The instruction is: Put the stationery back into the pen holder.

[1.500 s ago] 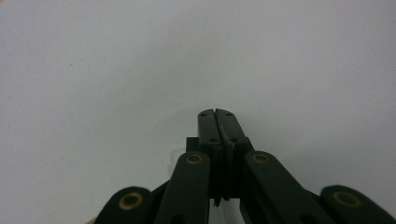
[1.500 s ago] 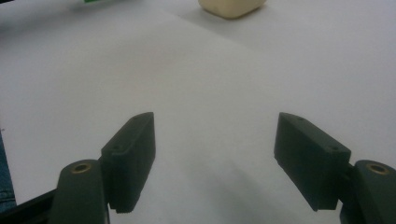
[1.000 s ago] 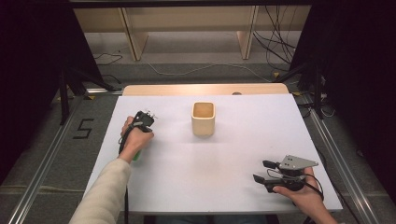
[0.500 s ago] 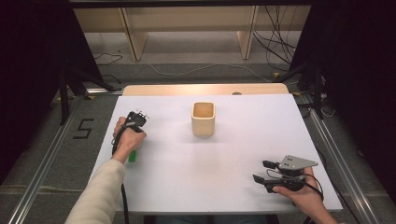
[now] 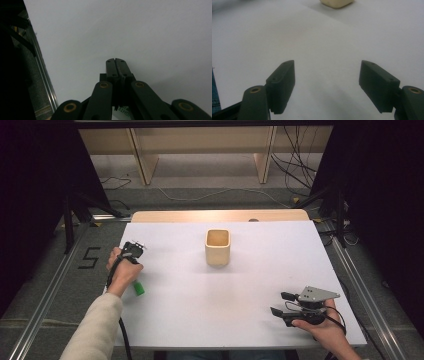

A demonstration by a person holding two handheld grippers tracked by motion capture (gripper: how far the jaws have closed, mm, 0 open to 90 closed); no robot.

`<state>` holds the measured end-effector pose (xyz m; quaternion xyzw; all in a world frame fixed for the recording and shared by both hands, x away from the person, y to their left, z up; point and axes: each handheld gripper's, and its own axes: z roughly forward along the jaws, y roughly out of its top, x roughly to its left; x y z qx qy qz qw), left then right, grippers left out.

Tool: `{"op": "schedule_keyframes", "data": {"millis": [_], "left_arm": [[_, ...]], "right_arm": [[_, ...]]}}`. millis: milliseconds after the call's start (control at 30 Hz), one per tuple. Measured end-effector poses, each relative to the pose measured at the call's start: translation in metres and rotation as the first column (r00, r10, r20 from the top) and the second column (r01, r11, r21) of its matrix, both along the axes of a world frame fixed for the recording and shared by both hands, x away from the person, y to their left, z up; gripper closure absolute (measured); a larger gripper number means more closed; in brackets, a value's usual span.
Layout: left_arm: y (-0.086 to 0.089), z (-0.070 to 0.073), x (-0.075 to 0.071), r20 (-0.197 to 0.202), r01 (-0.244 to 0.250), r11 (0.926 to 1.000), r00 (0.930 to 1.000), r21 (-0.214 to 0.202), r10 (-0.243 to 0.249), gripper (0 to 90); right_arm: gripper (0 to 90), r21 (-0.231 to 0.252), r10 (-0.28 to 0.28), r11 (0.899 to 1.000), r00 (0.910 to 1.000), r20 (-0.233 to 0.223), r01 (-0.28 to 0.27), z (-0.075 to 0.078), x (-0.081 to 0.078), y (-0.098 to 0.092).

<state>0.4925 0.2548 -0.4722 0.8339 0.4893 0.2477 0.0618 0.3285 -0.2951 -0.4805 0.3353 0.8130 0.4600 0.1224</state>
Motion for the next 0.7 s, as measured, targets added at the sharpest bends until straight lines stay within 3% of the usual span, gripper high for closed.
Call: {"op": "schedule_keyframes", "data": {"millis": [367, 700], "left_arm": [[0.028, 0.002, -0.023, -0.047, -0.028, 0.9996, 0.9985, 0.009, 0.029, 90.0], [0.039, 0.004, -0.044, -0.116, -0.014, 0.9997, 0.9931, 0.019, 0.017, 90.0]], "right_arm": [[29.6, -0.001, 0.001, 1.000, 1.0000, 0.001, -0.001, 0.000, 0.000, 0.001], [29.5, -0.011, 0.004, 1.000, 1.0000, -0.002, -0.004, 0.000, 0.000, 0.001]]}}
